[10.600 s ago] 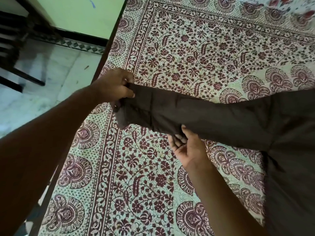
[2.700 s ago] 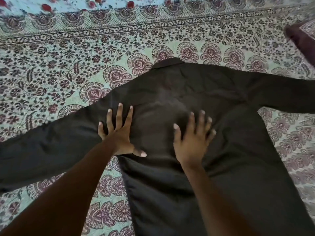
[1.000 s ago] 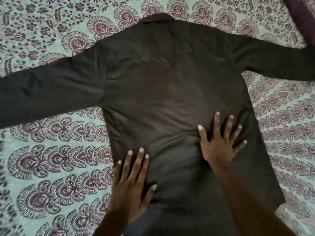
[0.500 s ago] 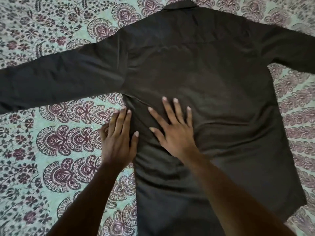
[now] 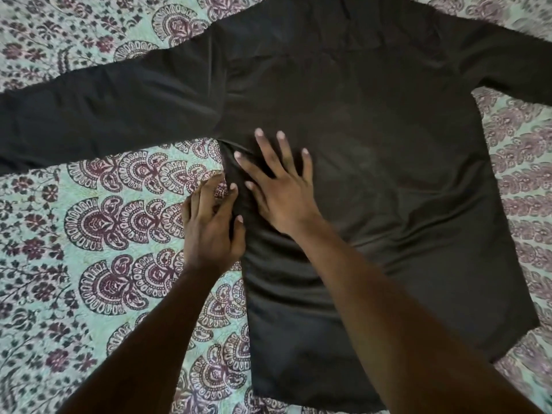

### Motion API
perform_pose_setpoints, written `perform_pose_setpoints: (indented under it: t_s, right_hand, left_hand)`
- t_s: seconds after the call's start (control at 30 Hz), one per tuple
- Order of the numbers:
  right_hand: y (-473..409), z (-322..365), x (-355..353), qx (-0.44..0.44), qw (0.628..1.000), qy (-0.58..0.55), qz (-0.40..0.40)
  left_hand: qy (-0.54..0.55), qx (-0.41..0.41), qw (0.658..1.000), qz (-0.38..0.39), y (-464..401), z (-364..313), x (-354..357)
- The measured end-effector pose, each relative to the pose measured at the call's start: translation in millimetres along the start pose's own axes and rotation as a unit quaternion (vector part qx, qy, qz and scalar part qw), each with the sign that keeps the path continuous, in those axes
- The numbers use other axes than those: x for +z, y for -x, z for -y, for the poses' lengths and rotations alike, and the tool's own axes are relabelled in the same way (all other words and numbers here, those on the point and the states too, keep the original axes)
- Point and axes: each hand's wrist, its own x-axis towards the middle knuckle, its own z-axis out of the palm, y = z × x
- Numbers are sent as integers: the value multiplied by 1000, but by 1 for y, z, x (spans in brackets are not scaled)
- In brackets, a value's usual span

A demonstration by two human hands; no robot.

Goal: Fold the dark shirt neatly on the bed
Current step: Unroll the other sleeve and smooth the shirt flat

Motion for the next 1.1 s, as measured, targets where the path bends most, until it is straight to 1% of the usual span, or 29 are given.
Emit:
perform_pose_setpoints:
  t_s: [0.03, 0.07, 0.13, 0.2, 0.27, 0.33, 0.37, 0.4, 0.43, 0.47, 0.5, 0.53, 0.57, 0.6, 0.63, 0.67, 0.73, 0.8, 0.83, 0.9, 0.97, 1.0, 1.03, 1.07, 1.1]
  right_hand:
    - [-10, 2, 4, 22, 1000, -1, 6]
    - [-12, 0, 7, 65, 998, 1, 10]
    - [8, -8, 8, 181, 983, 9, -5]
    - [46, -19, 3, 301, 953, 17, -41]
    - [83, -31, -2, 407, 912, -4, -46]
    - [96, -38, -6, 483, 874, -51, -33]
    - [93, -39, -8, 495, 866, -62, -35]
    - [85, -37, -10, 475, 877, -53, -43]
    - [75, -32, -10, 420, 905, -30, -54]
    - [61, -26, -9, 333, 941, -8, -58]
    - [45, -19, -4, 224, 973, 4, -53]
    - [28, -13, -1, 115, 993, 10, -40]
    - [10, -8, 1, 31, 999, 10, -22]
    - [-7, -5, 3, -16, 1000, 6, -6]
    - [-23, -5, 4, -22, 1000, 4, 6]
    - [-34, -9, 4, 9, 1000, 6, 16]
    - [-44, -23, 0, 135, 990, -6, 34]
    - [-36, -36, -6, 281, 958, -37, 28]
    - [-27, -40, -8, 339, 940, -44, 16]
    - [-10, -44, -11, 435, 899, -60, 2]
    - [-6, -39, -9, 502, 860, -87, -24]
    - [-8, -33, -10, 501, 859, -87, -57]
    - [-13, -26, -11, 459, 881, -72, -89]
    - [-20, -20, -11, 371, 922, -49, -99]
    - [-26, -15, -8, 254, 964, -26, -77]
  left_hand:
    - [3, 1, 1000, -1, 0, 0, 0]
    - [4, 4, 1000, 0, 0, 0, -1]
    - [3, 10, 1000, 12, -1, 0, -2]
    - [-3, 9, 1000, 23, -2, 0, -3]
    - [-11, 6, 999, 34, -2, -1, -4]
    - [-16, 4, 999, 41, -2, -1, -3]
    - [-18, 4, 999, 45, -2, -2, -4]
    - [-21, 3, 998, 51, -2, -3, -4]
    - [-27, 5, 998, 56, -2, -4, -4]
    - [-34, 10, 998, 59, -2, -4, -4]
    - [-38, 17, 997, 60, -2, -4, -4]
    - [-40, 21, 997, 60, -2, -3, -3]
    - [-37, 22, 997, 58, -2, -2, -2]
    - [-33, 19, 998, 56, -3, -2, -1]
    - [-29, 16, 998, 54, -3, 0, 0]
    - [-26, 13, 998, 54, -3, 0, 0]
    - [-25, 12, 998, 58, -3, 0, 0]
    - [-20, 13, 998, 61, -3, 0, -2]
    - [-18, 13, 998, 62, -4, 0, -4]
    - [-17, 12, 998, 64, -5, -2, -6]
    - [-21, 8, 998, 63, -5, -1, -5]
    - [-23, 7, 998, 64, -4, 0, -5]
    - [-23, 5, 998, 65, -3, 0, -4]
    - [-25, 4, 998, 65, -4, -1, -5]
    - [-30, 6, 997, 65, -5, -1, -5]
